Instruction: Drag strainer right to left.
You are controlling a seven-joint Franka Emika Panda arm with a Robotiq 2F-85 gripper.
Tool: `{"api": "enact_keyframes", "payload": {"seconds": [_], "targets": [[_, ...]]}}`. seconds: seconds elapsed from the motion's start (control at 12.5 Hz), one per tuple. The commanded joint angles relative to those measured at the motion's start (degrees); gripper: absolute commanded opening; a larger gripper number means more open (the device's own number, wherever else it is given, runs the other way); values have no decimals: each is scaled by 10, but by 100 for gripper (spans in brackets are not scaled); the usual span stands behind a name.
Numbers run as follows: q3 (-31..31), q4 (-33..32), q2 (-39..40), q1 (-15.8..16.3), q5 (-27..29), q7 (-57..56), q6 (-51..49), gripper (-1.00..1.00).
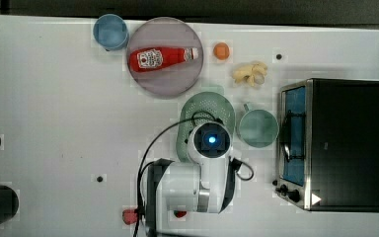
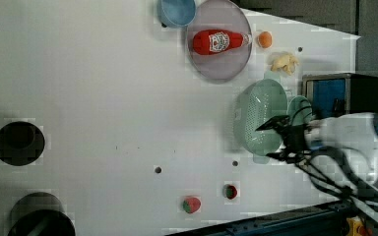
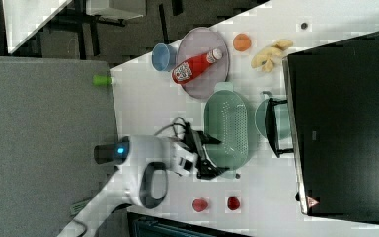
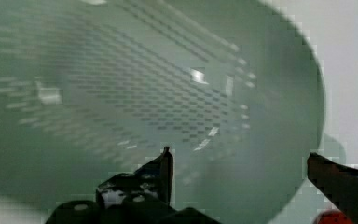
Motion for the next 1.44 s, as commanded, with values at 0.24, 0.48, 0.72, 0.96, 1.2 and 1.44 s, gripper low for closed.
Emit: {"api": "enact_keyframes", "payload": {"seconds": [0.24,0.48,0.72,0.96,1.2,1.44], "targets": [[26,24,63,18,-9,238,146,100],[33,25,120,31,-9,243,229,100],[33,31,146,43,-9,243,232,100],[34,33,149,60,-9,243,226,100],[34,42,149,83,-9,245,210,100],[34,56,147,102,-9,246,187,100]]}}
